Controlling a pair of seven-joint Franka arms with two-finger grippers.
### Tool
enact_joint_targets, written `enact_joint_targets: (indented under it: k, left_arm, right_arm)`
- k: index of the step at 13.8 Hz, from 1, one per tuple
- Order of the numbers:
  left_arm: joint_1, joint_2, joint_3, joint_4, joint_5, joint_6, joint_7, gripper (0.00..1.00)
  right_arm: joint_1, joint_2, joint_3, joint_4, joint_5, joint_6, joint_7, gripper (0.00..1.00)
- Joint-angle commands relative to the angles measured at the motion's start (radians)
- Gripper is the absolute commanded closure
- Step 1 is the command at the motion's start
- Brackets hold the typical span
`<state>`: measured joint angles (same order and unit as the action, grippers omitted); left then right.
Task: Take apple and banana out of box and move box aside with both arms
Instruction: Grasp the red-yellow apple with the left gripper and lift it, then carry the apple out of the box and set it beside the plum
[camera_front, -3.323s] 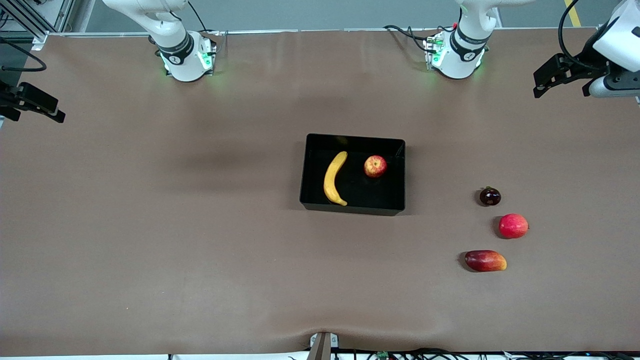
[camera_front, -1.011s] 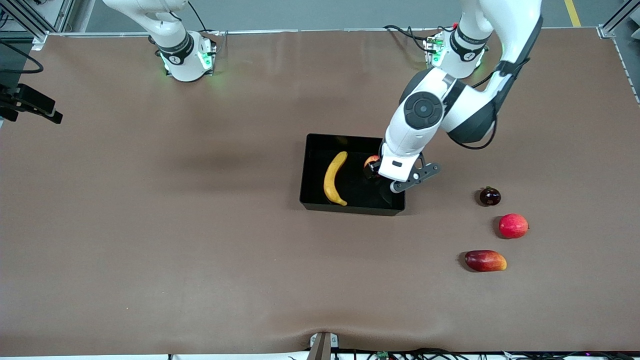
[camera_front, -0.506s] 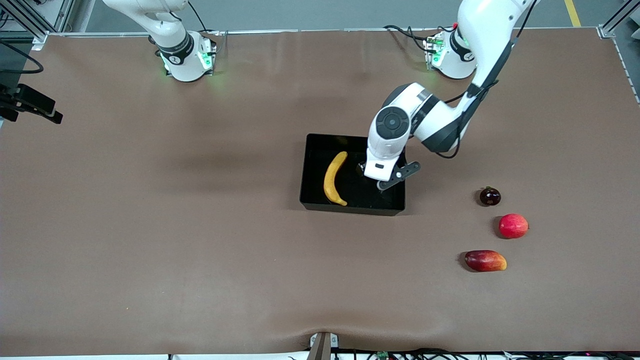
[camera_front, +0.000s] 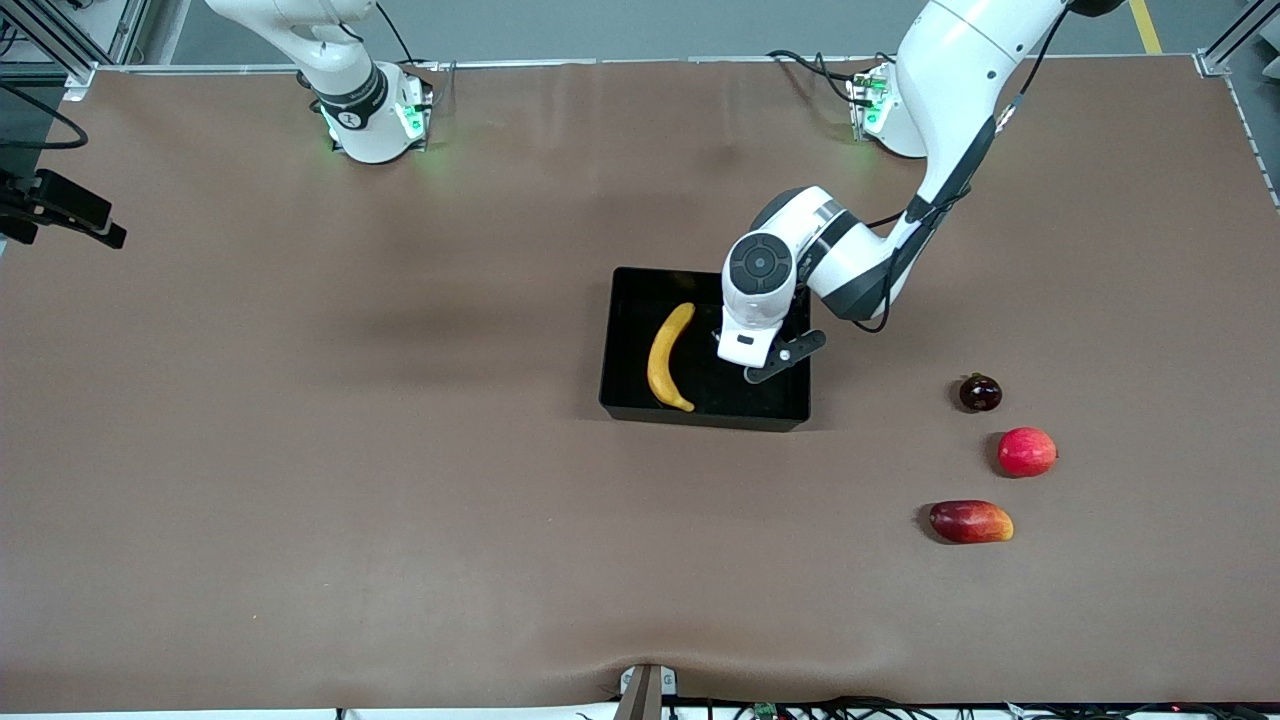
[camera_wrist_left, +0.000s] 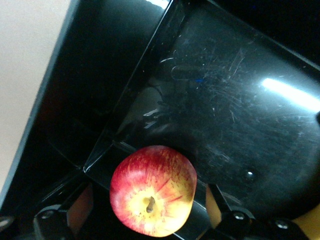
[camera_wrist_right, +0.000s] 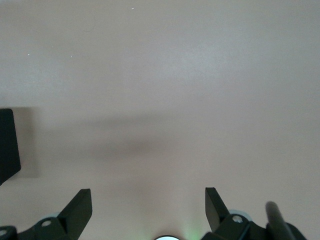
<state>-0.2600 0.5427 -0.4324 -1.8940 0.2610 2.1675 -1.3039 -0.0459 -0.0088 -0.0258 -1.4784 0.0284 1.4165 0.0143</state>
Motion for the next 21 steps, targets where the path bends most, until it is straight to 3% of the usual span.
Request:
enact_joint_targets:
  k: [1, 3, 5, 6, 9, 14, 17, 19, 21]
  left_arm:
    - [-0.002, 0.026, -0.002, 0.007, 0.03, 0.009, -0.037, 0.0]
    - [-0.002, 0.032, -0.002, 0.006, 0.03, 0.023, -0.037, 0.21]
    - [-0.004, 0.031, -0.003, 0.012, 0.041, 0.023, -0.037, 0.91]
    - [-0.002, 0.025, -0.003, 0.016, 0.041, 0.023, -0.037, 1.0]
    - [0.004, -0.053, -0.006, 0.067, 0.037, -0.039, -0.025, 1.0]
    - [0.063, -0.156, -0.016, 0.338, -0.024, -0.434, 0.128, 1.0]
    - [0.273, -0.228, -0.016, 0.322, -0.12, -0.459, 0.36, 1.0]
    - [0.373, -0.207, -0.012, 0.317, -0.109, -0.451, 0.408, 1.0]
    - [0.447, -0.126, -0.009, 0.316, -0.105, -0.378, 0.451, 1.0]
  right_arm:
    - [-0.022, 0.001, 0.013, 0.003, 0.005, 0.001, -0.01, 0.0]
    - [-0.022, 0.001, 0.013, 0.003, 0.005, 0.001, -0.01, 0.0]
    - [-0.022, 0.001, 0.013, 0.003, 0.005, 0.001, -0.01, 0.0]
    - [-0.022, 0.001, 0.013, 0.003, 0.005, 0.001, -0.01, 0.0]
    - [-0.022, 0.001, 0.013, 0.003, 0.005, 0.001, -0.01, 0.0]
    - [-0.022, 0.003, 0.013, 0.003, 0.005, 0.001, -0.01, 0.0]
    - [-0.022, 0.003, 0.013, 0.003, 0.005, 0.001, -0.01, 0.0]
    - [-0.022, 0.003, 0.013, 0.003, 0.005, 0.001, -0.01, 0.0]
    - [-0.022, 0.003, 0.013, 0.003, 0.005, 0.001, -0.01, 0.0]
